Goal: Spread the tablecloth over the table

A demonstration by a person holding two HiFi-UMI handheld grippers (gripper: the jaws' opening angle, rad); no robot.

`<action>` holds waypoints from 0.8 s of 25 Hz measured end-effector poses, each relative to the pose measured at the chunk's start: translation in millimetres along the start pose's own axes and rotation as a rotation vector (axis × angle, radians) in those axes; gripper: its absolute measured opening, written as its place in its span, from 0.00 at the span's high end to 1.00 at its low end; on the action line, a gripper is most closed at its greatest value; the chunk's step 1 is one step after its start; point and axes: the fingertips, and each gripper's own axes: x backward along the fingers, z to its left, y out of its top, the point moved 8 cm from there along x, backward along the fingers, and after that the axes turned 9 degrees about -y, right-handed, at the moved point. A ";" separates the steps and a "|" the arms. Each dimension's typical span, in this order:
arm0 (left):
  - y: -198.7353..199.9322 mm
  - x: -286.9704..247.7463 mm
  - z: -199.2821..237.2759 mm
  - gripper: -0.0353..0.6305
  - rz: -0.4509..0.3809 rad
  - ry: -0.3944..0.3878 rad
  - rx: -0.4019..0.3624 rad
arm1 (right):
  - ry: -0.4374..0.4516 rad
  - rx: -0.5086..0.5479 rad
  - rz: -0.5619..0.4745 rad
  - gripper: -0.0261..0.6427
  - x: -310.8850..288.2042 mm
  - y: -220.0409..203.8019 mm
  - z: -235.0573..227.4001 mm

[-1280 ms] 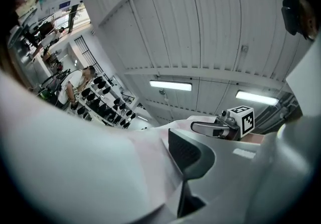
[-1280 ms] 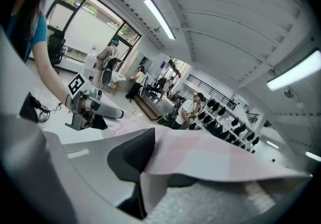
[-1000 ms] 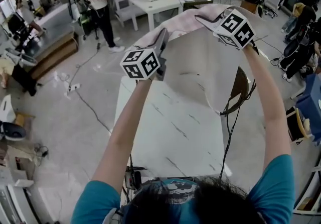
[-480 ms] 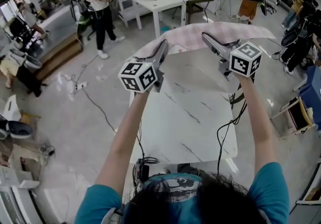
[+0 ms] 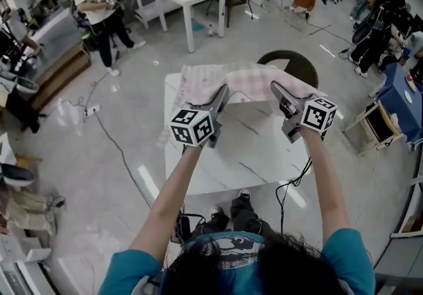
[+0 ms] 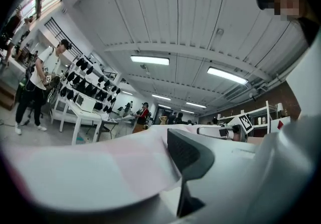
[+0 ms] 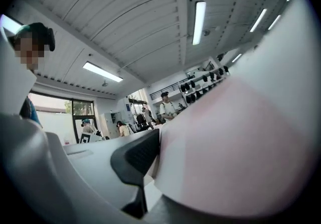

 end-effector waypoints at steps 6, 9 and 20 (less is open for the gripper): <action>-56.5 22.7 -39.7 0.83 0.073 -0.019 0.069 | -0.099 -0.186 0.057 0.92 57.1 -70.5 -0.4; -79.1 32.3 -56.0 0.84 0.085 -0.013 0.122 | -0.092 -0.279 0.070 0.92 79.2 -97.7 -2.8; -156.5 71.8 -109.3 0.85 0.075 0.144 0.353 | -0.035 -0.497 0.186 0.93 130.4 -170.1 -12.2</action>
